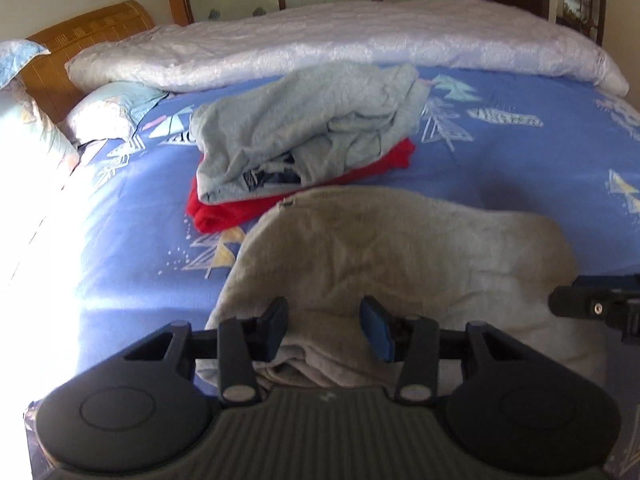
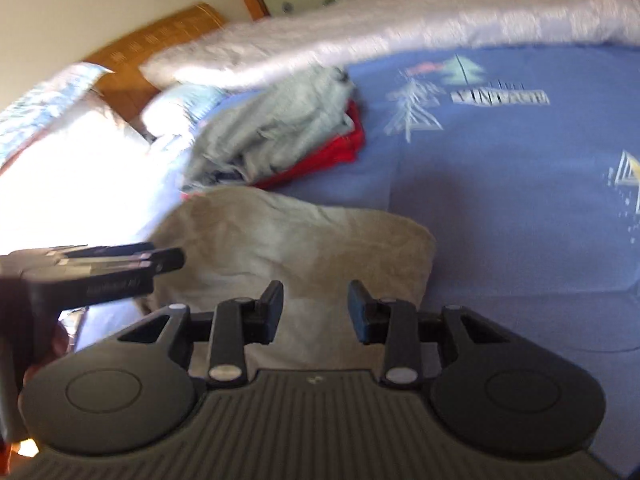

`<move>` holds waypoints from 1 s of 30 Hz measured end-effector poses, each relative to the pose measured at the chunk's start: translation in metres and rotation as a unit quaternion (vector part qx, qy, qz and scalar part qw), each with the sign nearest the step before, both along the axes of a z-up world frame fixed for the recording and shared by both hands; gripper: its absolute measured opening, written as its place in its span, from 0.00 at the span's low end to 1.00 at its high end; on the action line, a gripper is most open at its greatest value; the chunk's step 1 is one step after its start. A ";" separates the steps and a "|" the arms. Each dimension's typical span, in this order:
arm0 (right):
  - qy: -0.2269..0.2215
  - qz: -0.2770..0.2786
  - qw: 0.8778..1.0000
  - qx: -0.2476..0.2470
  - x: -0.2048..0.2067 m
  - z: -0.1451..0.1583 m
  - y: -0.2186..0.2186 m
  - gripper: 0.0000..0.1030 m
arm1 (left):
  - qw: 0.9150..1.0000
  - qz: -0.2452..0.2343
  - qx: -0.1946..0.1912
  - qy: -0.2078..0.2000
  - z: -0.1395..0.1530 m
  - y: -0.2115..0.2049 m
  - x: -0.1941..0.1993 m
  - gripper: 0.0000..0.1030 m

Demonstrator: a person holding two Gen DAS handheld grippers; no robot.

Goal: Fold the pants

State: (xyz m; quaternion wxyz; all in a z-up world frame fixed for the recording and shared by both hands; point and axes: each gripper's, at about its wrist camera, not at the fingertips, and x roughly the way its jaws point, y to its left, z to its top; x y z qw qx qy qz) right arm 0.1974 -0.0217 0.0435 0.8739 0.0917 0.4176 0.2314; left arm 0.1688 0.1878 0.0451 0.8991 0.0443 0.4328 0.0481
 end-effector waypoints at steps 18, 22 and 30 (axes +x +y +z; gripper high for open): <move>0.061 -0.075 0.988 0.117 -0.011 -0.019 -0.066 0.62 | 0.994 0.027 -0.077 -0.069 0.048 0.057 -0.021 0.75; 0.100 -0.116 0.968 0.197 -0.024 -0.032 -0.110 0.75 | 0.989 0.041 -0.123 -0.064 0.050 0.095 -0.009 0.94; 0.163 -0.101 0.956 0.220 -0.021 -0.066 -0.103 0.77 | 0.965 0.058 -0.255 0.030 -0.026 0.115 0.026 1.00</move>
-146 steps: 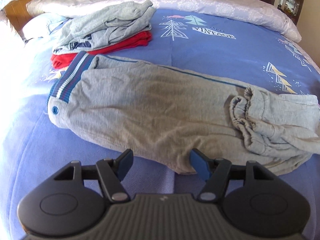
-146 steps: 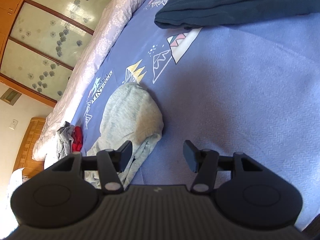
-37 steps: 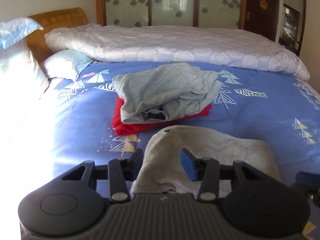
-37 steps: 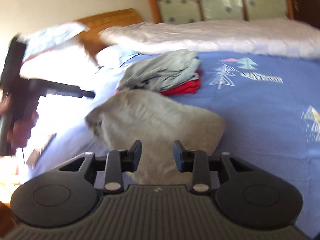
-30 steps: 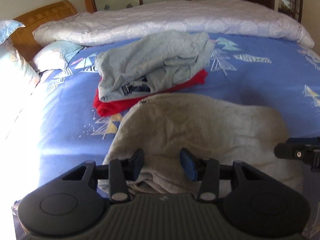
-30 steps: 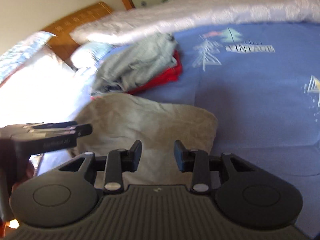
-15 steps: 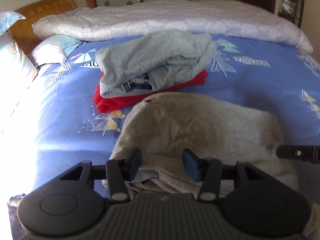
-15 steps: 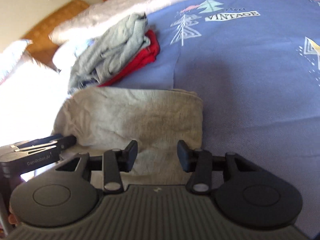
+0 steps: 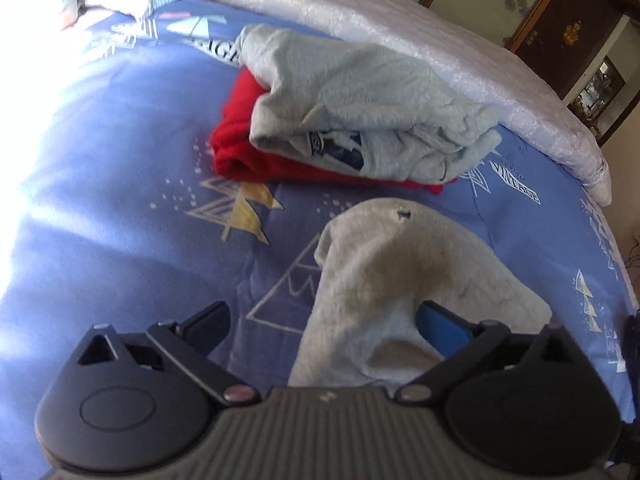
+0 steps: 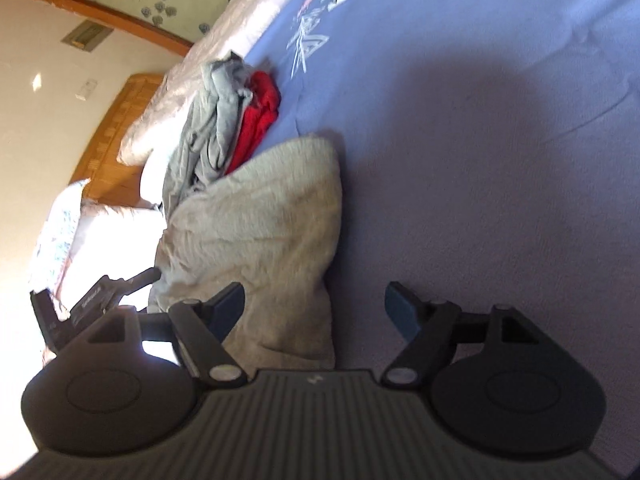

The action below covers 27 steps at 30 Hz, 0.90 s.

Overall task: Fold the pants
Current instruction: 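Grasp the folded sweatpants with the left gripper while the right gripper grips them too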

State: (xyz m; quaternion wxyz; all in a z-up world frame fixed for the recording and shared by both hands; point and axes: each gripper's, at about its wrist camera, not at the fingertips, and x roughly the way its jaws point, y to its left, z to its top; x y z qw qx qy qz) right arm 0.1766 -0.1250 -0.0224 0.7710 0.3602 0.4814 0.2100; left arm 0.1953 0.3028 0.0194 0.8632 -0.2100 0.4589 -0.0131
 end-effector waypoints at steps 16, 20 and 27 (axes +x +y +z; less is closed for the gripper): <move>-0.095 0.077 0.991 -0.055 -0.007 0.064 0.006 0.19 | 0.995 0.005 -0.102 0.000 0.026 -0.067 -0.067 0.36; -0.114 0.104 0.985 -0.083 -0.043 0.094 -0.036 0.19 | 0.994 -0.008 -0.110 -0.003 0.028 -0.111 -0.124 0.36; -0.093 0.118 0.979 -0.138 -0.114 0.074 -0.090 0.22 | 0.999 -0.030 -0.022 -0.008 0.016 -0.188 -0.194 0.47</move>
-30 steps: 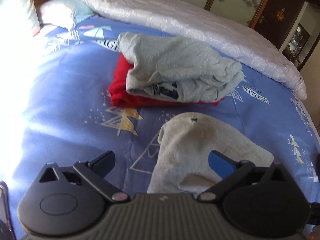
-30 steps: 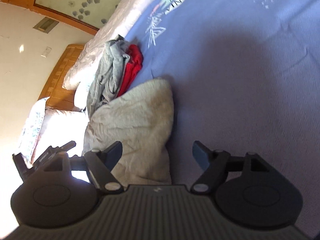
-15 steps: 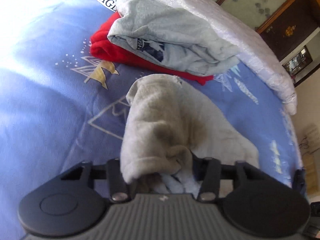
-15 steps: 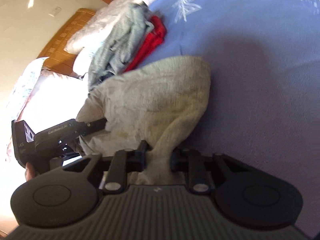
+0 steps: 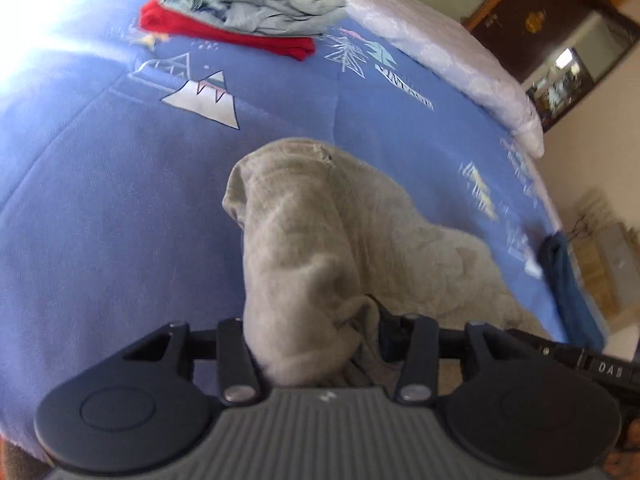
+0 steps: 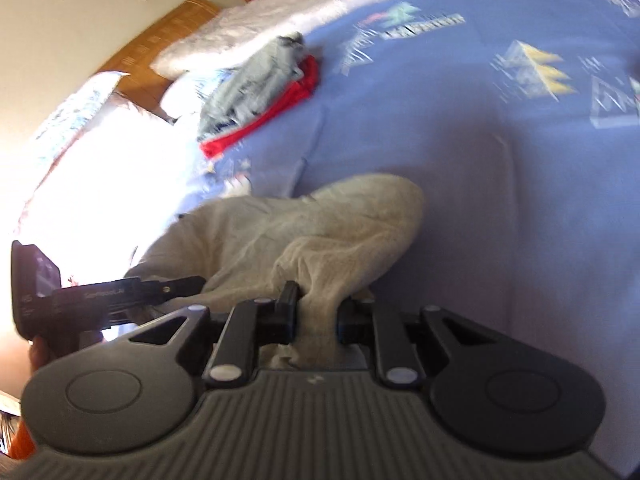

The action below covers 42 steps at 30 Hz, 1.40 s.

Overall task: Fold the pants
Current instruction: 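Grasp the folded sweatpants with the left gripper while the right gripper grips them too, then carry the sweatpants onto the grey-and-red clothes stack with the left gripper while the right gripper supports them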

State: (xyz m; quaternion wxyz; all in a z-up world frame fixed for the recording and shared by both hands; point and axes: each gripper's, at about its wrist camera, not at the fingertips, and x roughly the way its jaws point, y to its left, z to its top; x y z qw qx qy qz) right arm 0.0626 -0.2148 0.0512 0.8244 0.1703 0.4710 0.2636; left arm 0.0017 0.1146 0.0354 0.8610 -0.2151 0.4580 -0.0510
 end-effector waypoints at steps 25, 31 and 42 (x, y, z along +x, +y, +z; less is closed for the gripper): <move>-0.005 -0.037 0.998 -0.056 -0.058 0.013 -0.049 0.68 | 0.990 -0.047 0.121 -0.048 0.072 0.013 -0.018 0.81; -0.030 -0.022 0.997 -0.072 -0.080 0.041 -0.064 0.74 | 0.997 -0.067 0.031 -0.027 0.072 0.045 0.008 0.85; 0.084 -0.083 0.991 0.063 -0.034 -0.032 -0.055 0.75 | 0.993 -0.074 -0.074 0.061 -0.035 0.038 0.038 1.00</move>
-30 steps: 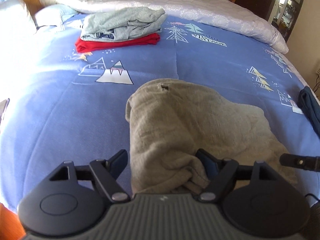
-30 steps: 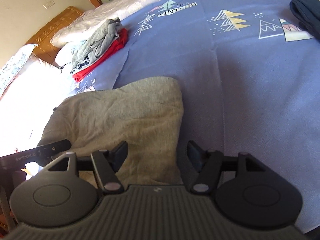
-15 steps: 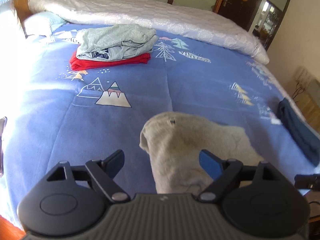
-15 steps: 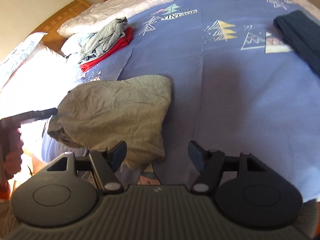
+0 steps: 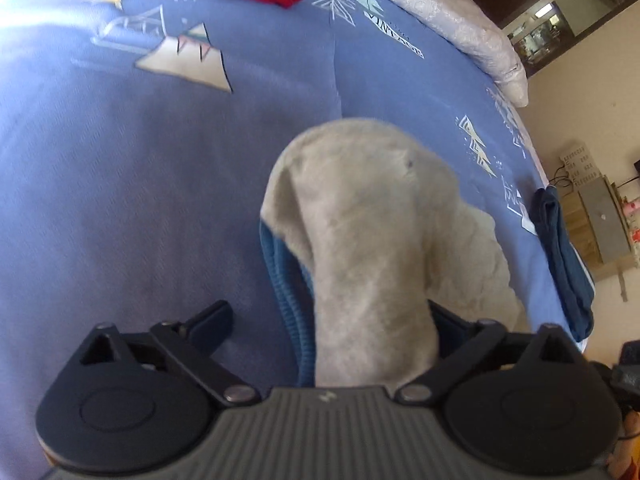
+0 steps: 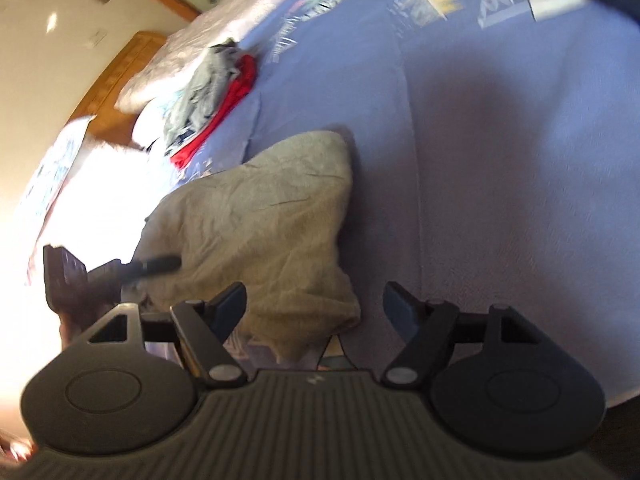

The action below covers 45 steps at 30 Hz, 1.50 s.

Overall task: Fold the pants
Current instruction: 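Carry the sweatpants onto the grey-and-red clothes stack with the left gripper while the right gripper supports them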

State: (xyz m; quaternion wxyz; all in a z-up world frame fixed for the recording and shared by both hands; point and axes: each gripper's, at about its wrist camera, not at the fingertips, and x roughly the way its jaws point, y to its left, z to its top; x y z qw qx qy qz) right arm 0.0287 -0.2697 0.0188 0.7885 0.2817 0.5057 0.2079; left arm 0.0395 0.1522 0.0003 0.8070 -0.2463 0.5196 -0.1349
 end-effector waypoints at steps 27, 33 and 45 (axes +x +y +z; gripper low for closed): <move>-0.320 0.164 0.933 -0.033 0.148 0.181 0.194 0.42 | 0.960 0.109 0.000 -0.259 0.191 0.100 0.089 0.47; -0.347 0.143 0.927 -0.011 0.275 0.199 0.267 0.42 | 0.952 0.169 0.023 -0.255 0.201 0.167 0.205 0.48; -0.187 0.141 0.970 -0.066 0.370 0.024 0.324 0.55 | 0.955 0.276 0.075 -0.082 0.043 0.208 0.280 0.91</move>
